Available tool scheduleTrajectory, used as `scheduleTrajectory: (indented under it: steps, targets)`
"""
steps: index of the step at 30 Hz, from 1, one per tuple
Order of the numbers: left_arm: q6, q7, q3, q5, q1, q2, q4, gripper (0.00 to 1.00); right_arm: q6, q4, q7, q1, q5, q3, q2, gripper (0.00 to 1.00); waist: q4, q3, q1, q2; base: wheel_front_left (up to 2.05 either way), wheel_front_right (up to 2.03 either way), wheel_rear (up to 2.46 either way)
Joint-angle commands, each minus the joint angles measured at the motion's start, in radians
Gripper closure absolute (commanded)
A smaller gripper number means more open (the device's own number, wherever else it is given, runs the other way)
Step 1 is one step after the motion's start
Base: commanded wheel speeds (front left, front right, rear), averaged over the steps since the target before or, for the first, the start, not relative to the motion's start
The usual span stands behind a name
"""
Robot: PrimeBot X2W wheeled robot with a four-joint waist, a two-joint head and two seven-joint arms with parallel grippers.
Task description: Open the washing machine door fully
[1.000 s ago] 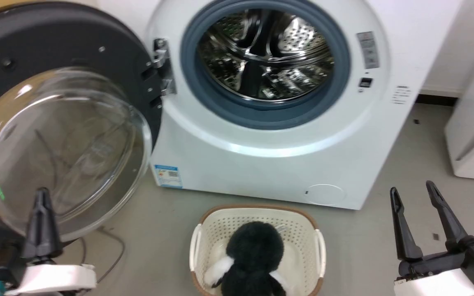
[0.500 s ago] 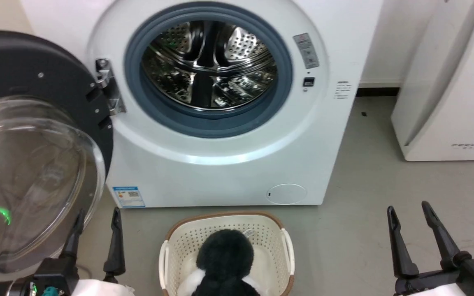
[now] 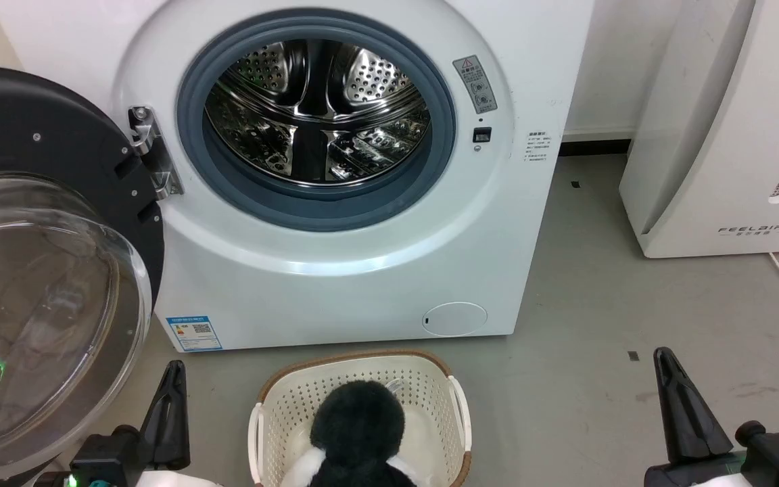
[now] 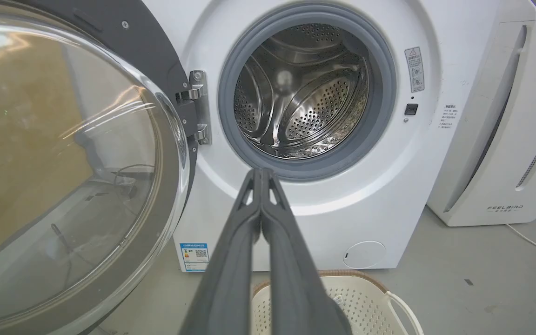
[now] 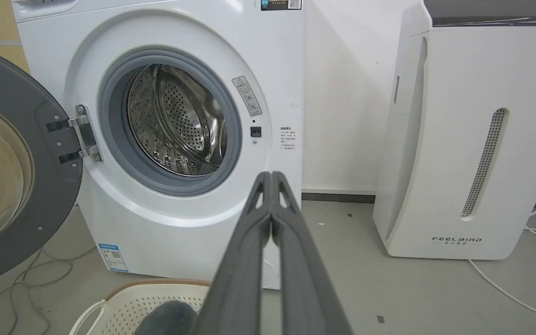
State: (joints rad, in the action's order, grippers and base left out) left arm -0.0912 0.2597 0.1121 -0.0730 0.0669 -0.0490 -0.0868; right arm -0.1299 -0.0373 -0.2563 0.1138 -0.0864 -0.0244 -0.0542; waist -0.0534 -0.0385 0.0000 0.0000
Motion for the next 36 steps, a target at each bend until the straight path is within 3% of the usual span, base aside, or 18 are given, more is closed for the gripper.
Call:
scheduleTrajectory:
  steps: [1, 36]
  targets:
    - [0.002, -0.006, -0.002, 0.002, -0.002, 0.0, 0.002, 1.0, 0.0, 0.001, 0.005, -0.003, 0.002, 0.0, 0.0, 1.0, 0.001, 0.001, 0.0, 0.0, 0.0, 0.0, 0.0]
    - [0.028, -0.079, -0.034, 0.022, -0.02, 0.0, 0.026, 1.0, 0.0, 0.011, 0.077, -0.035, 0.026, 0.007, 0.001, 1.0, 0.016, 0.011, 0.0, 0.0, 0.0, 0.0, 0.0]
